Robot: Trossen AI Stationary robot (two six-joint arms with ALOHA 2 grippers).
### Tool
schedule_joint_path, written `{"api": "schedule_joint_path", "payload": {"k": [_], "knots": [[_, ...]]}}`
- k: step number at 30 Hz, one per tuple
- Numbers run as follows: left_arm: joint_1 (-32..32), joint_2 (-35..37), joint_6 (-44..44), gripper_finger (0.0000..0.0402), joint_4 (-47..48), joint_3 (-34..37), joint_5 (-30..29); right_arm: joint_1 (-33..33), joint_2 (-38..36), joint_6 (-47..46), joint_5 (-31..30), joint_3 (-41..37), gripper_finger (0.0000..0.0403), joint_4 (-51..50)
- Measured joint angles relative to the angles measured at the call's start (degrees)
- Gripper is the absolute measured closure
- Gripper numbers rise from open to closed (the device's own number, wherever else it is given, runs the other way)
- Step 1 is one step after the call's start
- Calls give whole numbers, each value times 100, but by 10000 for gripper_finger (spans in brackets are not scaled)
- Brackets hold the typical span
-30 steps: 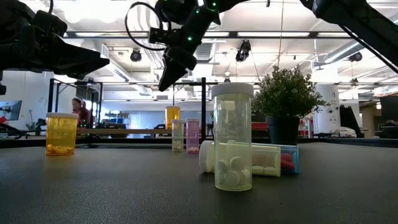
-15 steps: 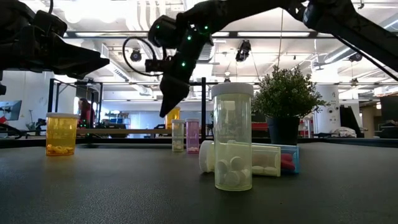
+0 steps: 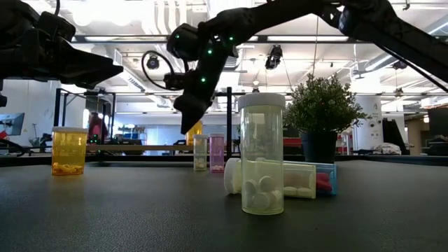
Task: Pick and place medicine bottles onto shelf by color
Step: Put the top orange medicine bottle on the shelf
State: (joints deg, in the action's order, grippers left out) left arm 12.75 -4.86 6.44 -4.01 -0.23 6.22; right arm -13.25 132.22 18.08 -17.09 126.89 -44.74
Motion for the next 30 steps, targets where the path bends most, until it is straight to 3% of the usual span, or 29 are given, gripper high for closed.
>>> {"api": "schedule_joint_path", "payload": {"k": [12, 22, 30], "knots": [[0, 2, 0, 166, 0, -2, 0, -115, 0, -155, -156, 41, 179, 166], [2, 2, 0, 166, 0, -2, 0, -78, -9, -156, -51, 615, 179, -30], [0, 1, 0, 166, 0, -2, 0, -80, -9, 597, -47, 520, 179, -131]]}}
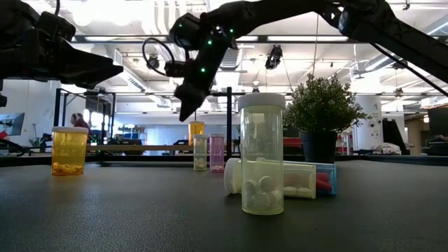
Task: Pick and place medicine bottles onto shelf by color
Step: Put the top orange medicine bottle on the shelf
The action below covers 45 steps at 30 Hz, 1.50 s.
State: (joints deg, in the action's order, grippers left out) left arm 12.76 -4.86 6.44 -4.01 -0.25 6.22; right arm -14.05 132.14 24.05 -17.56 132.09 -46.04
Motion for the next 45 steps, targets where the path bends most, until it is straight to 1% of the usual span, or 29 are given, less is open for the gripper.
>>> {"api": "schedule_joint_path", "payload": {"k": [13, 32, 45], "knots": [[0, 0, 0, 166, 0, -1, 0, -87, 15, -157, 4, -234, 179, 7], [1, 2, 0, 166, 0, 1, 0, -420, 15, -201, -46, -238, 179, 173], [0, 2, 0, 166, 0, -1, 0, -492, 17, -201, -46, -238, 179, 192]]}}
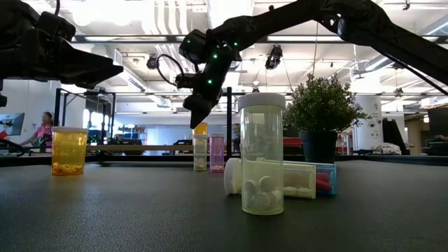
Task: Pick and place medicine bottles onto shelf by color
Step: Put the top orange medicine bottle on the shelf
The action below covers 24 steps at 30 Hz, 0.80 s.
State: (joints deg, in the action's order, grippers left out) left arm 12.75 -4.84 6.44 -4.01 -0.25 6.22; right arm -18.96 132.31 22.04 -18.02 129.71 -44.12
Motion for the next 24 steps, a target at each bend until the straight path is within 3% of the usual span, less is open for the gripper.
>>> {"api": "schedule_joint_path", "payload": {"k": [24], "knots": [[0, -1, 0, 166, 0, 1, 0, 76, 2, -252, 401, 20, 179, -22]]}}
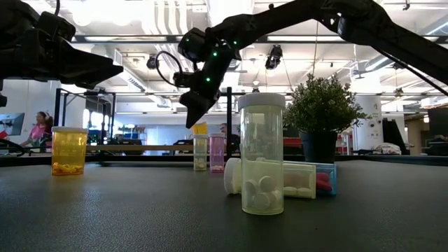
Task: Pick and place medicine bottles onto shelf by color
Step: Put the top orange medicine bottle on the shelf, then put the top yellow medicine bottle on the shelf
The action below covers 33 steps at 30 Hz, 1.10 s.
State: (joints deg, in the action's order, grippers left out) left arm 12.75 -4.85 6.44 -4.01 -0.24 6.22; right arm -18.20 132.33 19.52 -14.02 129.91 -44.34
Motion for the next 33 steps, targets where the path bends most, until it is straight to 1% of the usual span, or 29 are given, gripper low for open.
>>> {"api": "schedule_joint_path", "payload": {"k": [6, 10, 17, 23, 27, 33], "knots": [[2, -1, 0, 166, 0, -1, 0, 4, 0, 71, -12, 0, 179, 3], [2, 1, 0, 166, 0, -1, 0, 4, -8, 176, -186, 0, 179, 7], [1, 0, 0, 166, 0, -1, 0, 33, -194, 211, -252, 2, 179, 7], [0, -1, 0, 166, 0, -1, 0, 44, -497, 204, -262, 2, 179, -32], [1, -1, 0, 166, 0, -1, 1, 44, -752, 41, -315, 9, 179, -134], [1, 1, 1, 166, 0, -1, 0, 119, -1144, -283, -264, 9, 179, -683]]}}
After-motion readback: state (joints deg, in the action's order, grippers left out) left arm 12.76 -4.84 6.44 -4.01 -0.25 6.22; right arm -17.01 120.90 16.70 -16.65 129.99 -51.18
